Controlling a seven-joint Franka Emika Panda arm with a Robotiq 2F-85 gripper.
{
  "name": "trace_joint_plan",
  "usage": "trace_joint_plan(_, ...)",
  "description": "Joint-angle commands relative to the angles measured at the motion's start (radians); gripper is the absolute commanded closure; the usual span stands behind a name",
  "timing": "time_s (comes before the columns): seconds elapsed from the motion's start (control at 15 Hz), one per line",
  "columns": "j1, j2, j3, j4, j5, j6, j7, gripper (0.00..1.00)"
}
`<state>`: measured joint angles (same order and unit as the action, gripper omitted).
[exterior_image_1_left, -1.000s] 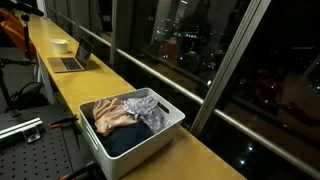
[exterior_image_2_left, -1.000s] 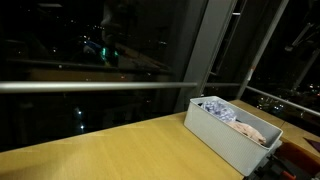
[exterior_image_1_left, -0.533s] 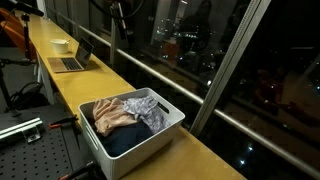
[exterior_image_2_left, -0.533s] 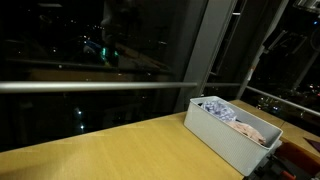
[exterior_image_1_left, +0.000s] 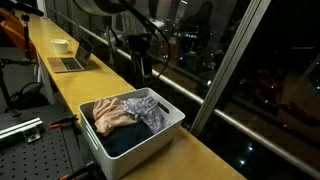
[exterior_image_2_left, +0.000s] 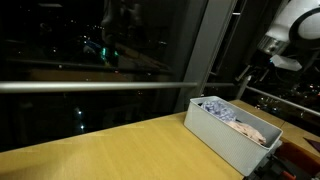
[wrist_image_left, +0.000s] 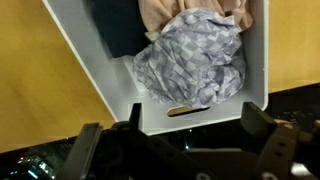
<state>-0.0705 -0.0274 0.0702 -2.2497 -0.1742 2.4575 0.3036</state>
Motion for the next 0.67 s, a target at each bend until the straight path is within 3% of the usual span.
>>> trace_joint_plan(0.0,0.026,0.168,-0.034,0.072,0.048,0.07,-0.05,0.0)
trace_joint_plan(0.27,0.032,0.3,-0.026,0.091,0.16,0.116,-0.119,0.0)
trace_joint_plan(0.6,0.031,0.45,-0.052,0.085,0.18,0.156,-0.146,0.0)
